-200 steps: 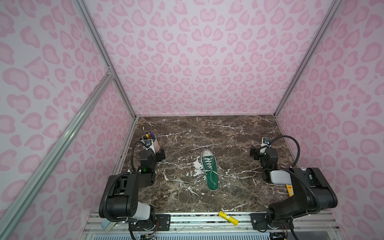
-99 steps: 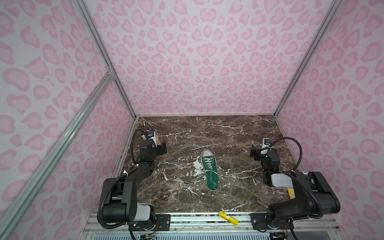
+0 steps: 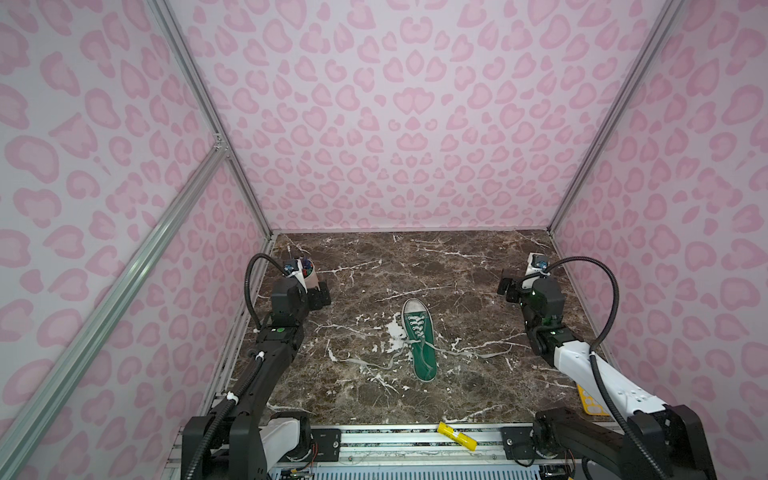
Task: Tie the shoes
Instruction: 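Lower both grippers toward the loose white laces on either side of the sneaker, then close the left and right grippers on the lace ends beside the sneaker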
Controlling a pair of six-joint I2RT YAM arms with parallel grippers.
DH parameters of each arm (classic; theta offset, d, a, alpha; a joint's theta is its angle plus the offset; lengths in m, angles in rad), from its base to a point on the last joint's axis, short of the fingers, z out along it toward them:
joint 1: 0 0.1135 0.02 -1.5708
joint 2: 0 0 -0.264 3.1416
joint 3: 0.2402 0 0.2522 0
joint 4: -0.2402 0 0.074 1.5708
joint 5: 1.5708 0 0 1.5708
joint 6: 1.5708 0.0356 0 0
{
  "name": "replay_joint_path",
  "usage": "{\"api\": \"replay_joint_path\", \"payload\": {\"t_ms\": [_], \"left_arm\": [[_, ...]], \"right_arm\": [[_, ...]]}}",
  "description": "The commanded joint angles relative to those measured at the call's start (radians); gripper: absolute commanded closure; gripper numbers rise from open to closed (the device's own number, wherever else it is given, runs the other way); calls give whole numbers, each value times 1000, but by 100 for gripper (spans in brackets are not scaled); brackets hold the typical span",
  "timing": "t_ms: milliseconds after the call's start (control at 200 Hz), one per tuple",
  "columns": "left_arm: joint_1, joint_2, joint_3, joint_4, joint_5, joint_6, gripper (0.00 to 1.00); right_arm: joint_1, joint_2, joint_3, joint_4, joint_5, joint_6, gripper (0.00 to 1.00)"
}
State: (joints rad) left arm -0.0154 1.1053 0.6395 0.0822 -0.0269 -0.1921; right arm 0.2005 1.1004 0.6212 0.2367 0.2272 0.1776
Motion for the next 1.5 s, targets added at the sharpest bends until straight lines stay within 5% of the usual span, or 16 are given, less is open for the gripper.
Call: {"api": "replay_joint_path", "payload": {"t_ms": [0, 175, 485, 645, 955, 1495], "left_arm": [[-4, -36, 48, -292, -30, -137, 1], [-39, -92, 44, -478, 34, -260, 6], [-182, -129, -23, -660, 45, -428, 13], [-210, -141, -83, -660, 72, -480, 22], [-241, -121, -142, -612, 105, -529, 36], [-276, 58, -117, -516, 204, -514, 51]], "right_arm": [[46, -19, 94, -519, 60, 265, 0], [128, -42, 134, -852, -35, 446, 0], [146, -51, 98, -1040, -247, 612, 7], [143, -8, 86, -1075, -273, 617, 13], [37, 56, 53, -1018, -245, 599, 40], [-121, 187, 101, -987, -259, 458, 45]]}}
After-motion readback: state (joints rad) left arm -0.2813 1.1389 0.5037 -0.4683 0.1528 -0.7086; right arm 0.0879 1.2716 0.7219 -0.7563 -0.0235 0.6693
